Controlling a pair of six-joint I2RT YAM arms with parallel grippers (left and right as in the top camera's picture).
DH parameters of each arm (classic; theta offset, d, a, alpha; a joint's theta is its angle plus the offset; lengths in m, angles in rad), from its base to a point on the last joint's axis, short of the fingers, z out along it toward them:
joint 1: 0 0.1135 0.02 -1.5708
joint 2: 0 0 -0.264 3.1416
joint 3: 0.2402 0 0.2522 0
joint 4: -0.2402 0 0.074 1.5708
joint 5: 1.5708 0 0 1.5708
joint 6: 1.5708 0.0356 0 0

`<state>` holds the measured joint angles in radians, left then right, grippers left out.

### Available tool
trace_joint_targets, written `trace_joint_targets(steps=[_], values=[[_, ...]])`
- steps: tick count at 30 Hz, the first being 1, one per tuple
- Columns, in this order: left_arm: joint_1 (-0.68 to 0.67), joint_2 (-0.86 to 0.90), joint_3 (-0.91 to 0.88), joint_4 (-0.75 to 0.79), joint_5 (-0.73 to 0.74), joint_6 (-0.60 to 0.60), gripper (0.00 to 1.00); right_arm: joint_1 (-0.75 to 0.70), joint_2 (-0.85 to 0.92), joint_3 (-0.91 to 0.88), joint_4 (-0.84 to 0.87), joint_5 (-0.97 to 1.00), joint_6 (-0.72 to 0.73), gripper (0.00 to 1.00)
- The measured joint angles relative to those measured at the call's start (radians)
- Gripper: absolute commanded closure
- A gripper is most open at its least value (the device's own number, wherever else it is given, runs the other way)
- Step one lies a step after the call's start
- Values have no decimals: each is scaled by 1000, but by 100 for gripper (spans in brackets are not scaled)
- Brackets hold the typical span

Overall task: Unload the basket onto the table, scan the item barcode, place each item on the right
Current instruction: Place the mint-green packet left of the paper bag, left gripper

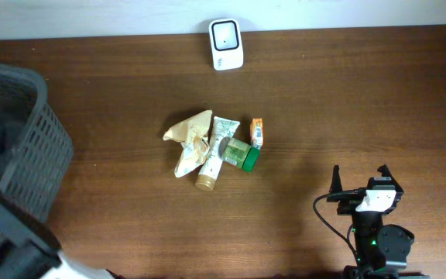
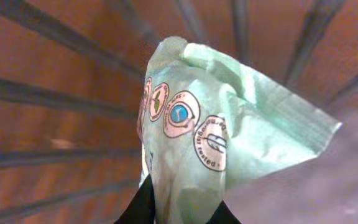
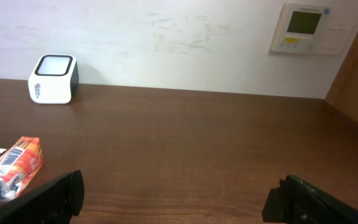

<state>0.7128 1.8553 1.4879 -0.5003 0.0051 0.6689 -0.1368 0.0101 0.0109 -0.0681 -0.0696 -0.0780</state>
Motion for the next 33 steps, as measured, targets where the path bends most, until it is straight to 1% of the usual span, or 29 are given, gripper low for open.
trace_joint_targets(steps=[1, 2, 3, 5, 6, 7, 8, 9, 11, 12, 13, 14, 15, 16, 17, 18, 20, 21, 23, 25, 26, 27, 28, 29, 30, 31, 32, 33], values=[[0, -73, 0, 7, 27, -13, 95, 0, 0, 0, 0, 0, 0, 1], [-1, -184, 0, 28, 66, -25, 95, 0, 0, 0, 0, 0, 0, 2], [-1, -218, 0, 39, 76, -32, 95, 0, 0, 0, 0, 0, 0, 2], [-3, -345, 0, 95, 112, -89, 94, 0, 0, 0, 0, 0, -1, 2], [-4, -415, 0, 111, 150, -122, 93, 0, 0, 0, 0, 0, 0, 2], [-8, -459, 0, 119, 186, -146, 96, 0, 0, 0, 0, 0, 0, 2], [-33, -510, 0, 125, 245, -171, 96, 0, 0, 0, 0, 0, 0, 2], [-83, -542, 0, 120, 280, -182, 95, 0, 0, 0, 0, 0, 0, 2], [-233, -586, 0, 78, 333, -195, 95, 0, 0, 0, 0, 0, 0, 2], [-303, -594, 3, 37, 340, -200, 95, 0, 0, 0, 0, 0, 0, 2], [-420, -599, 2, -56, 357, -203, 98, 0, 0, 0, 0, 0, 0, 2], [-534, -589, -1, -131, 373, -204, 99, 0, 0, 0, 0, 0, 0, 2], [-602, -576, 0, -188, 359, -206, 100, 0, 0, 0, 0, 0, 0, 2], [-673, -560, -2, -251, 335, -208, 100, 0, 0, 0, 0, 0, 0, 2], [-779, -517, -8, -338, 293, -214, 99, 0, 0, 0, 0, 0, 0, 2], [-841, -467, -13, -400, 241, -230, 99, 0, 0, 0, 0, 0, -1, 2], [-895, -381, -18, -499, 140, -313, 100, 0, 0, 0, 0, 0, -1, 2], [-906, -320, -21, -521, 92, -383, 100, 0, 0, 0, 0, 0, 0, 2], [-906, -242, -35, -524, 45, -497, 100, 0, 0, 0, 0, 0, -1, 2], [-906, -176, -63, -509, 13, -568, 100, 0, 0, 0, 0, 0, 0, 2], [-906, -113, -99, -490, -18, -618, 97, 0, 0, 0, 0, 0, 0, 2], [-906, -87, -122, -472, -29, -643, 94, 0, 0, 0, 0, 0, 0, 2], [-906, -69, -143, -448, -38, -669, 90, 0, 0, 0, 0, 0, -1, 2], [-906, -55, -161, -425, -40, -692, 77, 0, 0, 0, 0, 0, 0, 2], [-906, -43, -174, -414, -40, -713, 60, 0, 0, 0, 0, 0, 0, 2], [-906, -36, -179, -408, -34, -726, 18, 0, 0, 0, 0, 0, 0, 2], [-906, -31, -180, -401, -16, -740, 1, 0, 0, 0, 0, 0, 0, 2], [-906, -30, -180, -389, 23, -746, 1, 0, 0, 0, 0, 0, 0, 2]])
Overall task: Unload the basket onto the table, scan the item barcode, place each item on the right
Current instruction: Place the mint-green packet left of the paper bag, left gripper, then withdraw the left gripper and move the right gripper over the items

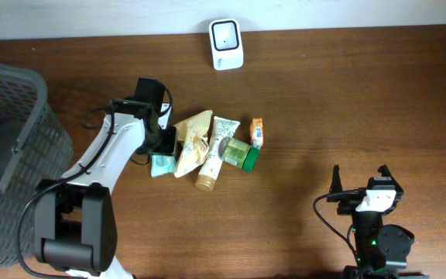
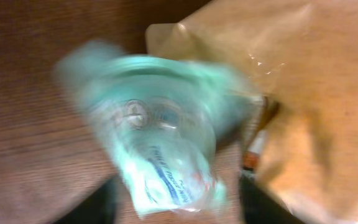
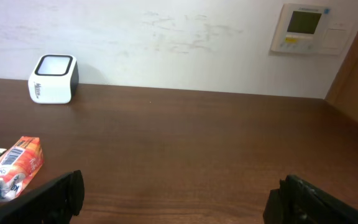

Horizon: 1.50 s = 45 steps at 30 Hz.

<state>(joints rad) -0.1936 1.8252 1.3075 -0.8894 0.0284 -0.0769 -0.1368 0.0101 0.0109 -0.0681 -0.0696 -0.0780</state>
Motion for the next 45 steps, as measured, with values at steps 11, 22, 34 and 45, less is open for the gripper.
trace_joint_targets(steps=[11, 22, 34, 45], values=[[17, -120, 288, 26, 136, -13, 1, 0, 0, 0, 0, 0, 0, 2], [352, -191, 456, -187, 148, 208, 0, 0, 0, 0, 0, 0, 0, 2], [456, -143, 456, -150, 155, 467, 0, 0, 0, 0, 0, 0, 0, 2], [555, -143, 456, -58, 218, 478, 1, 0, 0, 0, 0, 0, 0, 1]])
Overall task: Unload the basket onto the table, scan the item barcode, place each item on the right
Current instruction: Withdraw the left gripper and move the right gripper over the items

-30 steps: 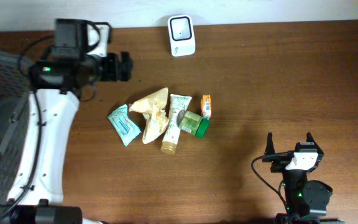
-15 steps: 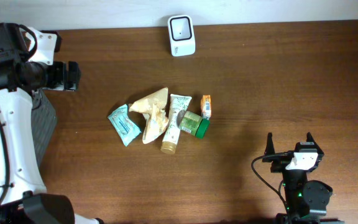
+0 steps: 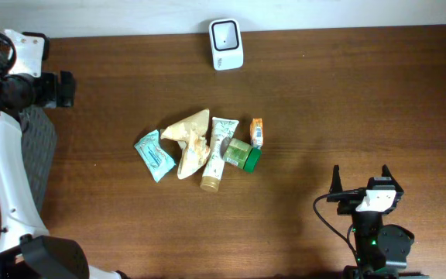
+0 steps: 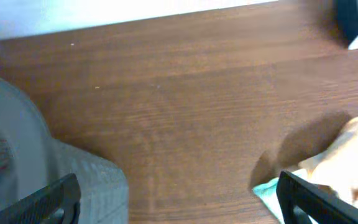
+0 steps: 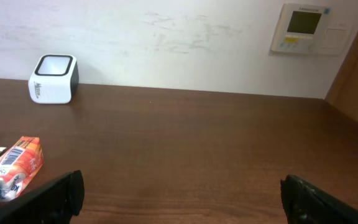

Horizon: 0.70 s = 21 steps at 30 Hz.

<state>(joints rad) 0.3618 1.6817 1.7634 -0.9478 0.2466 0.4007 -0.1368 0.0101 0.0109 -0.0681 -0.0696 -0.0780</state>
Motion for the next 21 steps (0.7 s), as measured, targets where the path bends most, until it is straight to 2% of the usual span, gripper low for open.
trace_joint_targets(steps=[3, 6, 18, 21], values=[[-6, 0, 0, 6, 128, -81, 1, 0, 0, 0, 0, 0, 0, 2], [-21, 0, 0, 6, 167, -137, 1, 0, 0, 0, 0, 0, 0, 2], [-64, 0, 0, 6, 184, -159, 1, 0, 0, 0, 1, -2, 0, 2], [-64, 0, 0, 5, 184, -159, 1, 0, 0, 0, 44, -59, 12, 2]])
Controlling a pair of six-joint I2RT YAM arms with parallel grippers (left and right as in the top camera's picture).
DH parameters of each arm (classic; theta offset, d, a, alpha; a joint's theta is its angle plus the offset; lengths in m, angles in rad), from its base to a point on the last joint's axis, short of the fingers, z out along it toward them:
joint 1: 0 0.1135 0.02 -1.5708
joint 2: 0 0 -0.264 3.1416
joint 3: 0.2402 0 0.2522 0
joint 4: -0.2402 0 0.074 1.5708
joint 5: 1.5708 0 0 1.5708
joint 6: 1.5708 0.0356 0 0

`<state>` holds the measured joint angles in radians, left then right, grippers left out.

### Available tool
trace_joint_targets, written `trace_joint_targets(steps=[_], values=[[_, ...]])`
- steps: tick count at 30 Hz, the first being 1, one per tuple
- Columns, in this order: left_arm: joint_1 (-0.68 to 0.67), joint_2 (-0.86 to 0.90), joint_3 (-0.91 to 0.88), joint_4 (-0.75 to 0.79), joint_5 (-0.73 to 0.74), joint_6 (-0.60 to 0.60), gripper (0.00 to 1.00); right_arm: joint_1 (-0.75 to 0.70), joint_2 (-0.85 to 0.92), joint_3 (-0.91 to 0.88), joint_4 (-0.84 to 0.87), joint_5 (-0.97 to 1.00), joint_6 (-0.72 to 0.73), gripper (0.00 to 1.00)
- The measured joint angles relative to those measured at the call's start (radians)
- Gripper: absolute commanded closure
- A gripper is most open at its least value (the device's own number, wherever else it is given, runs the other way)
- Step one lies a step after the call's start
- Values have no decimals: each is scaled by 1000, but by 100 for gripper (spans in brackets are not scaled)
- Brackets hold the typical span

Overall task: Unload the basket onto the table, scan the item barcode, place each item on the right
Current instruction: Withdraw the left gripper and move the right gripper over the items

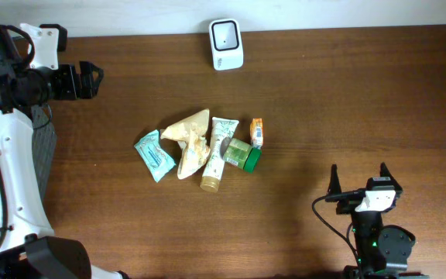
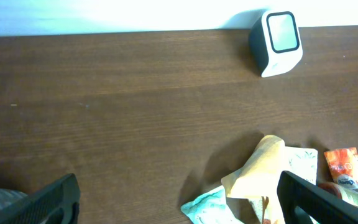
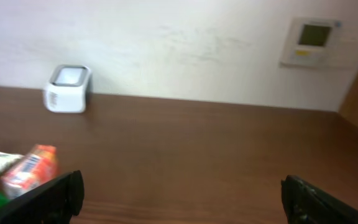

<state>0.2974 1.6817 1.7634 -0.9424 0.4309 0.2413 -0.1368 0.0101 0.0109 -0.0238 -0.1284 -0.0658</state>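
Note:
The white barcode scanner [image 1: 226, 33] stands at the table's far edge, also seen in the left wrist view [image 2: 277, 33] and the right wrist view [image 3: 68, 88]. In mid-table lies a pile: a teal packet [image 1: 154, 155], a tan paper bag [image 1: 188, 139], a white tube [image 1: 217, 151], a green bottle [image 1: 242, 153] and an orange carton [image 1: 256, 132]. My left gripper [image 1: 97, 80] hangs open and empty at the far left, well away from the pile. My right gripper [image 1: 359, 177] is open and empty near the front right.
A grey mesh basket [image 1: 41, 155] sits at the left edge beneath my left arm; its corner shows in the left wrist view. A wall runs behind the scanner, with a thermostat panel [image 3: 316, 38] on it.
My left gripper has shifted a little to the right, and its camera now takes in the scanner and the pile. The right wrist view has shifted slightly. The items have not moved.
My left gripper was down in the basket, shut on the teal packet. Then it was at the pile's left side with the packet between its fingers. Later the packet lay on the table beside the tan bag and the gripper was open at the far left, where it still is.

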Motion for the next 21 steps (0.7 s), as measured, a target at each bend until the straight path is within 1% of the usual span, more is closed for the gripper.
trace_joint_targets(steps=[4, 5, 6, 7, 8, 10, 11, 12, 13, 14, 15, 16, 17, 18, 21], values=[[0, 0, 0, 0, 0, 0, 1, 0, 28, 46, -31, -95, 70, 2], [0, 0, 0, 0, 0, 0, 1, 0, 81, 110, -97, -122, 81, 2], [0, 0, 0, -2, 0, 0, 1, 0, 118, 153, -112, -137, 85, 2], [0, 0, 0, -1, 1, 0, 1, 0, 157, 211, -177, -150, 89, 2], [0, 1, 0, -1, 3, 0, 1, 0, 269, 326, -230, -165, 91, 2], [0, 5, 0, -3, 3, 0, 1, 0, 420, 519, -376, -190, 92, 2], [0, 5, 0, -3, 5, -2, 1, 0, 533, 658, -461, -211, 82, 2], [0, 5, 0, -2, 5, -3, 1, 0, 598, 740, -536, -226, 76, 2], [0, 5, 0, 0, 5, -3, 1, 0, 704, 858, -664, -248, 61, 2], [0, 5, 0, -2, 7, -3, 1, 0, 830, 978, -735, -253, 59, 2], [0, 6, 0, -1, 7, -3, 1, 0, 905, 1056, -864, -261, 58, 2], [0, 6, 0, -2, 7, -3, 1, 0, 983, 1129, -935, -271, 56, 2], [0, 6, 0, -2, 7, -3, 1, 0, 1085, 1202, -973, -282, 55, 2], [0, 7, 0, -3, 7, -3, 1, 0, 1152, 1231, -989, -286, 54, 2], [0, 7, 0, -2, 7, -3, 1, 0, 1302, 1243, -953, -330, 54, 2]])
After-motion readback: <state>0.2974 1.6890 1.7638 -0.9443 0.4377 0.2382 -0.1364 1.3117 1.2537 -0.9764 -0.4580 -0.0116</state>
